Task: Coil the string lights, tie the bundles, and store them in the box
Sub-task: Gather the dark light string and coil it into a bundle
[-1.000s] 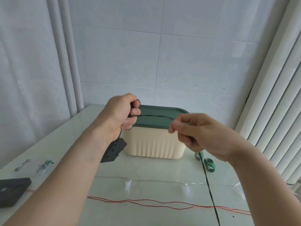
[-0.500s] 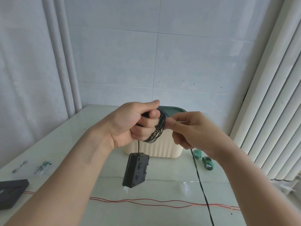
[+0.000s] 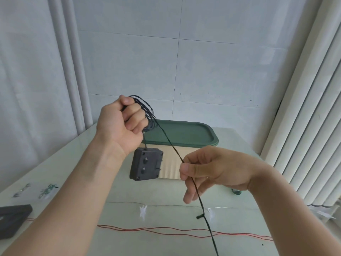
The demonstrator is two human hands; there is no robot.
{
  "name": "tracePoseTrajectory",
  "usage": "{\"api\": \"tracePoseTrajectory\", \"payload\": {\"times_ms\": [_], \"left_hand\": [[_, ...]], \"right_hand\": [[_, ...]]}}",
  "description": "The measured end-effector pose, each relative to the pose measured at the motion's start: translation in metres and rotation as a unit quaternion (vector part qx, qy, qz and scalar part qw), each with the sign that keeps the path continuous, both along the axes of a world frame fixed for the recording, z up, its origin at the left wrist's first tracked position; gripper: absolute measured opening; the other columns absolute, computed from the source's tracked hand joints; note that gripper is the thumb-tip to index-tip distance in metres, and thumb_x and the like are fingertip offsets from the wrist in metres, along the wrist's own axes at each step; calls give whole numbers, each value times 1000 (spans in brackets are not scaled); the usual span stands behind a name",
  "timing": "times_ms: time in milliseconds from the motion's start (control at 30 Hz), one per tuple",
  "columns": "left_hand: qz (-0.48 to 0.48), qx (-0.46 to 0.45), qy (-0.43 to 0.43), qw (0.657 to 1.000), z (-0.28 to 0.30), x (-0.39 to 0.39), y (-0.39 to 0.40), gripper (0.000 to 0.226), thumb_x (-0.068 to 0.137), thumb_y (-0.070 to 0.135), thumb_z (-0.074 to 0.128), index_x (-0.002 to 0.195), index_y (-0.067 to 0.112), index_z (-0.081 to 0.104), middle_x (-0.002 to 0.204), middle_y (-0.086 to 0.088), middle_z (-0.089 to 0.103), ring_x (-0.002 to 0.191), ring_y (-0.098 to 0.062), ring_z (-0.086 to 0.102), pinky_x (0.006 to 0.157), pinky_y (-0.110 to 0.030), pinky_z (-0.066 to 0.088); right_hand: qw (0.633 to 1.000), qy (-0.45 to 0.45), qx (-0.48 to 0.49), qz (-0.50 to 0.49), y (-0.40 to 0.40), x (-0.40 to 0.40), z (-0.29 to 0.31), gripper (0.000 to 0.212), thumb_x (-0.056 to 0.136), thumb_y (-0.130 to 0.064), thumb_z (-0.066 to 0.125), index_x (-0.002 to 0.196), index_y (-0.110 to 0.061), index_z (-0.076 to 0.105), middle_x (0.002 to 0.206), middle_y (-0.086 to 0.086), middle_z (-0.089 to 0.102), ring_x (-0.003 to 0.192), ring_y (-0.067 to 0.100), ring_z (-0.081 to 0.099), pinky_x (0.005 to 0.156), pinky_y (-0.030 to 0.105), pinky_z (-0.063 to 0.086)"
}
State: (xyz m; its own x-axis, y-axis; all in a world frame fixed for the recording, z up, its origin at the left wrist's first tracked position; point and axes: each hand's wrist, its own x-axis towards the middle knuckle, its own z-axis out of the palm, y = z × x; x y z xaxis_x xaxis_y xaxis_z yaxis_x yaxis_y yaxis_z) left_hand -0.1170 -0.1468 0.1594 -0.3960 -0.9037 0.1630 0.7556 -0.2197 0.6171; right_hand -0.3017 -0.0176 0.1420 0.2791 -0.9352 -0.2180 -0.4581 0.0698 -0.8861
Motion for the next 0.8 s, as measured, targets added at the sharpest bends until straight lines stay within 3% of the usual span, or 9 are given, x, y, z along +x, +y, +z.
{"api": "tracePoseTrajectory", "payload": {"times_ms": [67,167,233,300,433,567,633,733,800], "left_hand": [[28,2,9,1000,0,1,0,40,98,11,28,61,22,39,48,8,18,34,-10,17,33,-23,16],[47,1,0,999,-1,-1,1,41,102,25,26,65,19,42,52,7,21,37,-11,18,36,-24,18],[43,11,-5,999,-3,-1,0,42,103,29,23,69,18,45,53,7,24,39,-12,20,37,-24,19],[45,15,-21,999,-3,-3,0,36,100,21,25,71,18,46,52,7,27,38,-11,22,37,-23,21],[66,-22,-146,987,-3,-17,9,31,102,15,31,74,17,46,51,6,32,38,-12,31,38,-19,25],[36,-79,-254,963,-9,-34,29,34,108,22,36,80,10,52,53,-3,51,49,-21,60,45,-25,53],[13,-126,-315,941,-12,-37,36,34,108,22,37,81,8,53,59,-7,62,54,-23,65,51,-28,55],[-8,-213,-452,866,-18,-38,40,39,107,27,40,78,10,59,62,-2,64,50,-16,57,49,-24,44],[-53,-255,-508,821,-22,-40,43,43,107,28,37,75,8,58,56,-5,63,46,-24,54,44,-23,36]], "right_hand": [[999,-7,-8,-41,-1,1,0,20,102,-23,56,91,-7,63,68,7,62,72,28,72,79,40,61],[986,53,-73,-142,-6,6,-5,16,101,-22,57,97,-8,64,55,-2,52,49,22,60,67,41,61],[971,110,-115,-181,-8,10,-7,16,99,-29,59,93,-14,65,48,-11,45,41,15,46,54,35,51],[958,157,-152,-187,-6,14,-5,18,97,-34,60,86,-21,65,44,-11,42,39,10,37,47,26,40],[944,202,-209,-158,-2,20,-1,18,95,-36,63,81,-27,67,41,-10,43,37,6,37,46,21,37],[943,203,-227,-134,1,24,1,15,94,-33,66,85,-24,74,38,-12,42,37,7,37,41,14,30],[942,200,-236,-130,1,24,2,15,94,-30,67,84,-22,76,38,-12,42,37,7,37,42,13,31],[939,192,-251,-134,2,21,3,19,95,-26,65,80,-21,77,41,-11,40,38,8,34,41,14,28],[940,190,-254,-125,2,21,5,27,97,-25,61,76,-20,77,45,-10,49,40,9,32,41,15,26]]}}
